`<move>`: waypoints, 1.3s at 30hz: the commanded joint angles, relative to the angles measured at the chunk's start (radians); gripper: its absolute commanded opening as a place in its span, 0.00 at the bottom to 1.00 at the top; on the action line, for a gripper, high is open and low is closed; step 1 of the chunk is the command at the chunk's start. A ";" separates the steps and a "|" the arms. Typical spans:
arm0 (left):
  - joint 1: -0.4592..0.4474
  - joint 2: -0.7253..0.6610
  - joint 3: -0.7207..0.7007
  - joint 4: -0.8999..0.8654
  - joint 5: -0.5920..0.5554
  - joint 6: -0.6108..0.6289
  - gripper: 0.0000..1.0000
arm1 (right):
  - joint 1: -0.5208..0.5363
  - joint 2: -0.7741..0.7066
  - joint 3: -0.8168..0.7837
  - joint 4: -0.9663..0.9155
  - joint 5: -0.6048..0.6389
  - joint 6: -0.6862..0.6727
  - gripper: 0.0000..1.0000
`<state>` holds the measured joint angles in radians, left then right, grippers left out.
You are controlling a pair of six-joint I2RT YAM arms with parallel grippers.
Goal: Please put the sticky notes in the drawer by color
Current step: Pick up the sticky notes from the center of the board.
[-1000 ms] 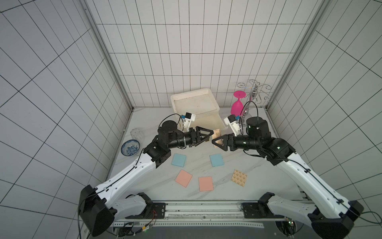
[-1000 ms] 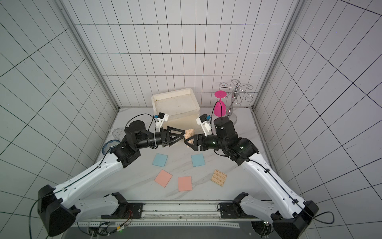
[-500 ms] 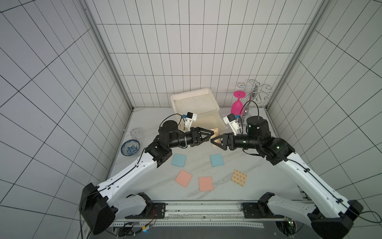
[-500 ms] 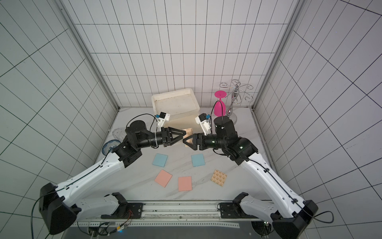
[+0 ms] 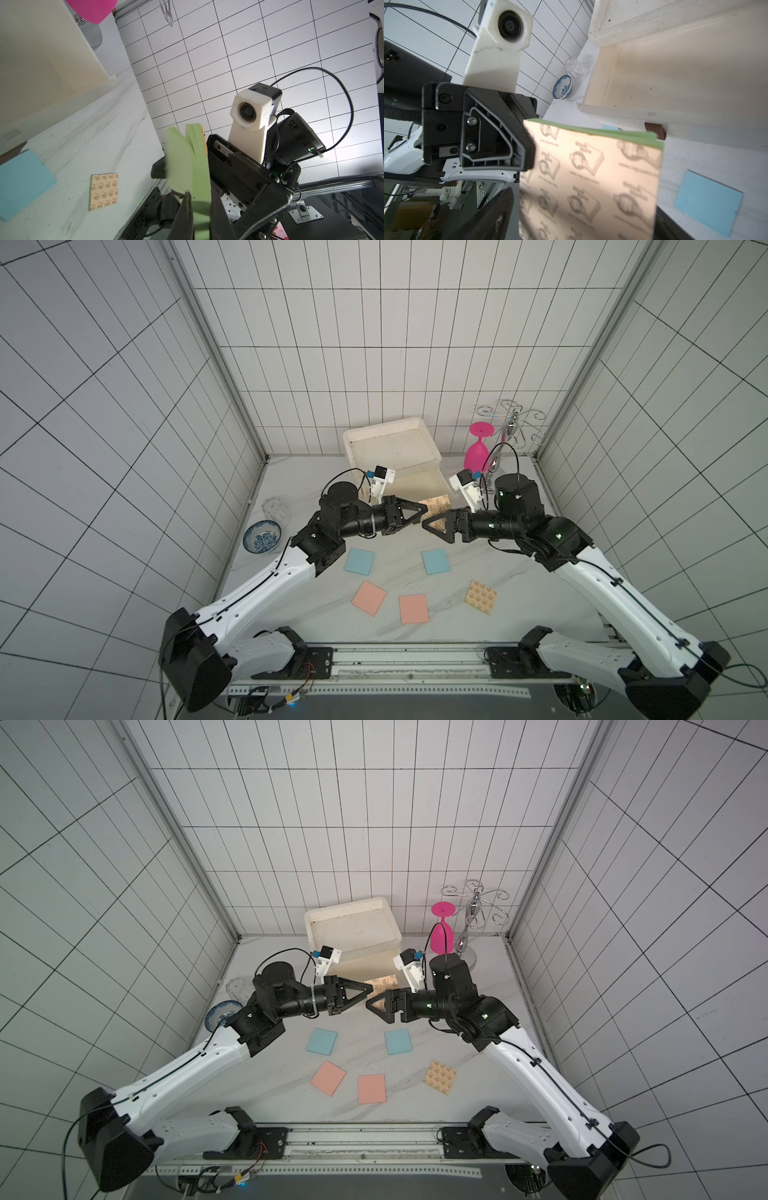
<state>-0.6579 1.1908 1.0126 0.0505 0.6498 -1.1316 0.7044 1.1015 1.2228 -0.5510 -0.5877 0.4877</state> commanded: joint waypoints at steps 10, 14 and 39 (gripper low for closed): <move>0.340 -0.133 -0.099 0.109 0.234 -0.068 0.04 | -0.272 -0.046 -0.072 0.146 -0.292 0.189 0.95; 0.354 -0.112 -0.067 0.178 0.318 -0.106 0.04 | -0.267 -0.002 -0.108 0.447 -0.401 0.401 0.93; 0.362 -0.035 0.009 0.383 0.421 -0.238 0.01 | -0.112 0.141 -0.024 0.832 -0.465 0.637 0.80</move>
<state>-0.3031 1.1599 1.0210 0.4007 1.0565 -1.3693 0.5907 1.2663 1.1423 0.2249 -1.0245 1.1088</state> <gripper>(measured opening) 0.135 0.794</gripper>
